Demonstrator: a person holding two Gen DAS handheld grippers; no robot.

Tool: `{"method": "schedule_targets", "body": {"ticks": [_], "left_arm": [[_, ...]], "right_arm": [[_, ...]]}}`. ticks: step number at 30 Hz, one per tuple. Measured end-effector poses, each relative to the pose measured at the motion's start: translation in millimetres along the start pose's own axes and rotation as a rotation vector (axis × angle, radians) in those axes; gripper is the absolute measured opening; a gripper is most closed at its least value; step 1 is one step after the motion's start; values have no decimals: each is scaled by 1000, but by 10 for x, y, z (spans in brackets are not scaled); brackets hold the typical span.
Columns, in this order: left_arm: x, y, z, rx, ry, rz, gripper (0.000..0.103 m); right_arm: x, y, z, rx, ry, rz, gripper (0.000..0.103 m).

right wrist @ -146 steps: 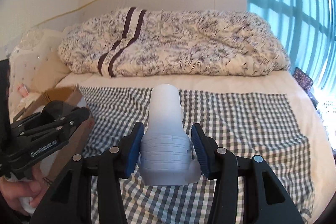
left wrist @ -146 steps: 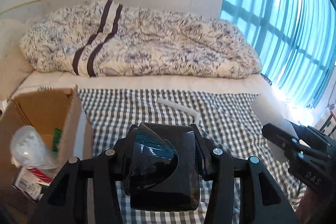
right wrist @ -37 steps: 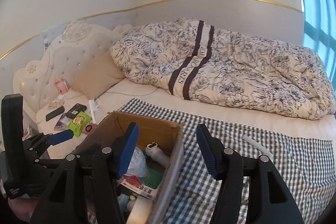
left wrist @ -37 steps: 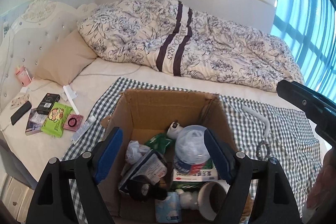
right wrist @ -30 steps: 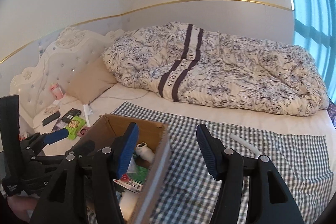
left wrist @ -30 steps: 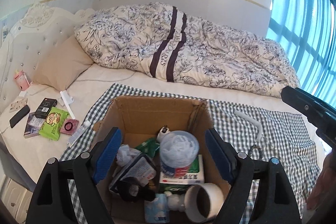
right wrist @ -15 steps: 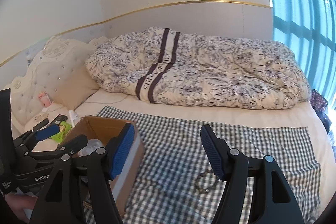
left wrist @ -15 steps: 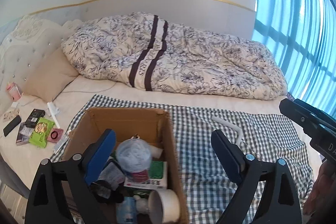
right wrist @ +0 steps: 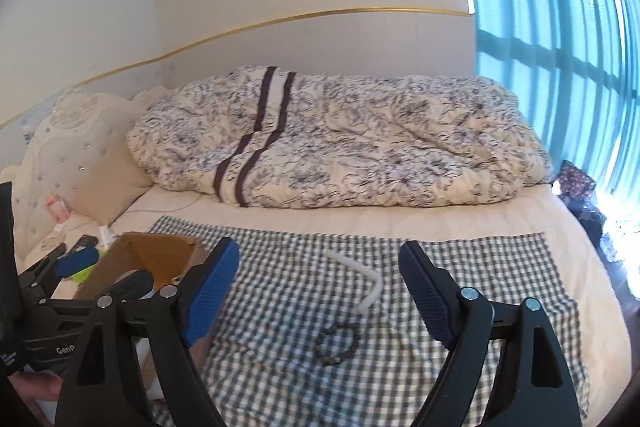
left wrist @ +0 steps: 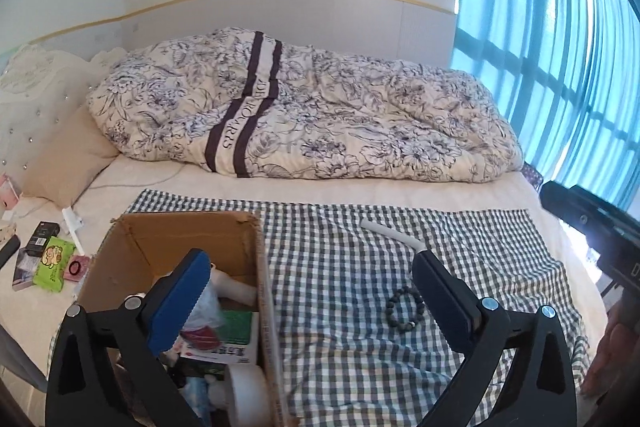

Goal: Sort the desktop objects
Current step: 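Move both open tools back over the bead bracelet and white bent tube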

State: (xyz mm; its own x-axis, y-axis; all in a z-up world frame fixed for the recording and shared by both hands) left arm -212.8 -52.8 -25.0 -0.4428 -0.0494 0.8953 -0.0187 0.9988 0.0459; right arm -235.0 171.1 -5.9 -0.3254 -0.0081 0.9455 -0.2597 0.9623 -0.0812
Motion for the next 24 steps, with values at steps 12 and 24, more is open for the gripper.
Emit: {"method": "schedule_targets", "body": {"ticks": [12, 24], "left_arm": [[-198, 407, 379, -3, -62, -9, 103], [-493, 646, 822, -85, -119, -63, 103]], "right_arm": [[-155, 388, 129, -91, -20, -21, 98], [-461, 723, 519, -151, -80, -51, 99]]}}
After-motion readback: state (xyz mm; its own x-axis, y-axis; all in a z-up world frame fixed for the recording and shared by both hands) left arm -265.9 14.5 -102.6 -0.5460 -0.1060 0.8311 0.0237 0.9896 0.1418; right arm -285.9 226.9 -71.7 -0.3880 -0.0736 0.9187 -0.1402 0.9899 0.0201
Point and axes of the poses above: each gripper's, at about its wrist camera, not at the fingertips, and z roughly the way its jaws point, y to its right, x to its top, the point moved 8 cm from there along z, roughly the way its jaws point, and after that the axes turned 10 degrees about y, right-handed, at the moved point
